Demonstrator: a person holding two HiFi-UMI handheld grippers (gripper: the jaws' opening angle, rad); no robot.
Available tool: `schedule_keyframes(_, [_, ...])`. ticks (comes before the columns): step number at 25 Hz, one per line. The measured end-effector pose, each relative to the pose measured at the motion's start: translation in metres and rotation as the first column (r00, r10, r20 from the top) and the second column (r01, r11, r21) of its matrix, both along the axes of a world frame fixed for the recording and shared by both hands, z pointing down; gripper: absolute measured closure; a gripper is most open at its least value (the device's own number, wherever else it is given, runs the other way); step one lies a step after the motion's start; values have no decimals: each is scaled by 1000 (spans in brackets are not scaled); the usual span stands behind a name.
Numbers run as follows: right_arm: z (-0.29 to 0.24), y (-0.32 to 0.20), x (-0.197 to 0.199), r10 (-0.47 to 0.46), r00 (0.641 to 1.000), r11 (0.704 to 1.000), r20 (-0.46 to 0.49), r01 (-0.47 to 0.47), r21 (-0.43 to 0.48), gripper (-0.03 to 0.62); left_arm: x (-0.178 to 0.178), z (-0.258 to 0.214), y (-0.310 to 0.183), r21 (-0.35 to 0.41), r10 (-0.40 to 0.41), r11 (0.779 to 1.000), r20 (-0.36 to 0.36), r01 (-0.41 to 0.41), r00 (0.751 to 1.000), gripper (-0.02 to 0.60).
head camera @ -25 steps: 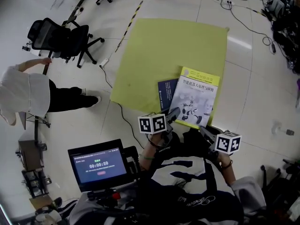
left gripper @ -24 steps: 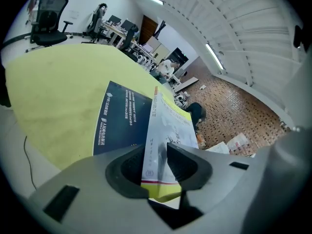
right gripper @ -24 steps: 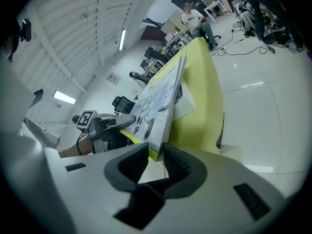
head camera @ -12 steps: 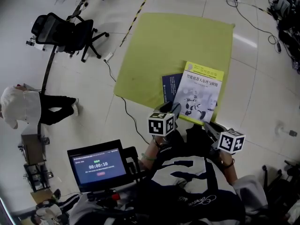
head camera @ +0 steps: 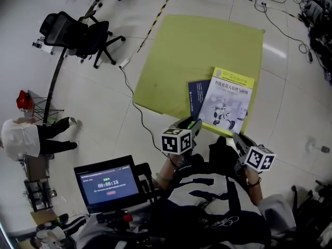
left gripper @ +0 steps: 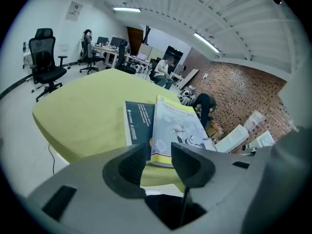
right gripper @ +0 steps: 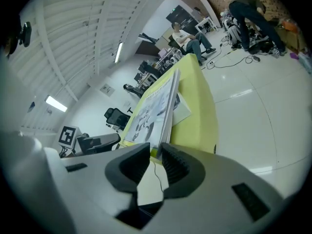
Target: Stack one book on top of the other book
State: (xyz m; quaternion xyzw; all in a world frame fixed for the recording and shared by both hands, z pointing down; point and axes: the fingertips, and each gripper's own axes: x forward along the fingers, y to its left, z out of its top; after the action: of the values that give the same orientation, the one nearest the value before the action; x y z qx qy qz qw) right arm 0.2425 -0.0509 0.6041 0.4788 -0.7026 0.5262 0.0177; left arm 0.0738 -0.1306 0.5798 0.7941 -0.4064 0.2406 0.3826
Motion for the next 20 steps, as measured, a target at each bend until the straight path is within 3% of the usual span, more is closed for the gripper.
schedule_keyframes(7, [-19, 19, -2, 186, 981, 981, -62, -182, 68, 588, -14, -15, 29, 13, 115, 993, -82, -114, 990, 416])
schedule_keyframes(13, [-44, 46, -52, 232, 973, 963, -13, -228, 140, 595, -42, -24, 69, 34, 230, 973, -93, -228, 969, 423])
schedule_keyframes(20, [-56, 94, -129, 200, 980, 959, 14, -199, 201, 595, -96, -28, 115, 82, 253, 965, -62, -248, 965, 571])
